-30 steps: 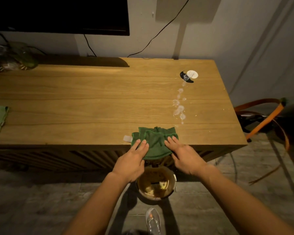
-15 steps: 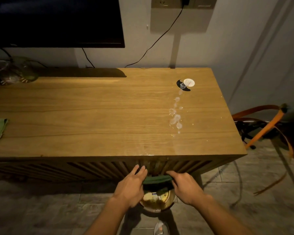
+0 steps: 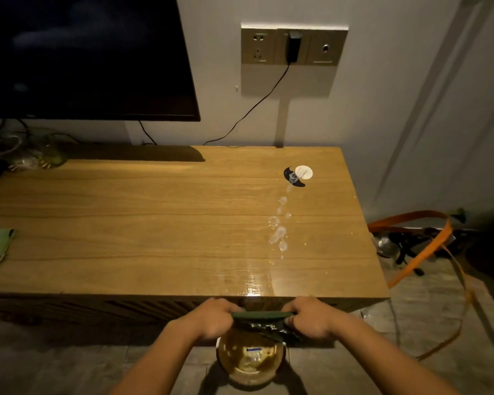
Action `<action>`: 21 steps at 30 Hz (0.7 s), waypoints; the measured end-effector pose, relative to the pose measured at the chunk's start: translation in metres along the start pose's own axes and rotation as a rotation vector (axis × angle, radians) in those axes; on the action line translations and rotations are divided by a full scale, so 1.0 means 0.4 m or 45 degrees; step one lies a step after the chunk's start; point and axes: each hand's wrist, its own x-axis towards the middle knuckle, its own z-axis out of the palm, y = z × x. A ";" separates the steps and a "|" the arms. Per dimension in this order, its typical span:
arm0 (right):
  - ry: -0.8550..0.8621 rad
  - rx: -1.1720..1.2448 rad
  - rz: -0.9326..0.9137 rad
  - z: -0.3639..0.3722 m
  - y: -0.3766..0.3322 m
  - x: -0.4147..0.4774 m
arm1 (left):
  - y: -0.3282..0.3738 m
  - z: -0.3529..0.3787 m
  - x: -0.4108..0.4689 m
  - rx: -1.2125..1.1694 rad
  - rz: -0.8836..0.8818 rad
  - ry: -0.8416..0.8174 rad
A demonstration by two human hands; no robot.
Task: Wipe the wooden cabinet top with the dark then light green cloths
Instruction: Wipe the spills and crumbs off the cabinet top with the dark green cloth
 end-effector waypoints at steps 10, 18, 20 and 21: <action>-0.019 -0.069 -0.039 -0.332 -0.126 -0.085 | 0.234 -0.268 -0.015 0.032 0.115 0.061; 0.320 -0.099 -0.013 -0.555 -0.187 -0.041 | 0.383 -0.498 0.056 0.030 0.260 0.221; 0.468 -0.067 -0.014 -0.616 -0.192 -0.002 | 0.414 -0.563 0.114 0.001 0.310 0.262; 0.540 -0.045 -0.018 -0.647 -0.193 0.022 | 0.429 -0.593 0.148 0.006 0.330 0.290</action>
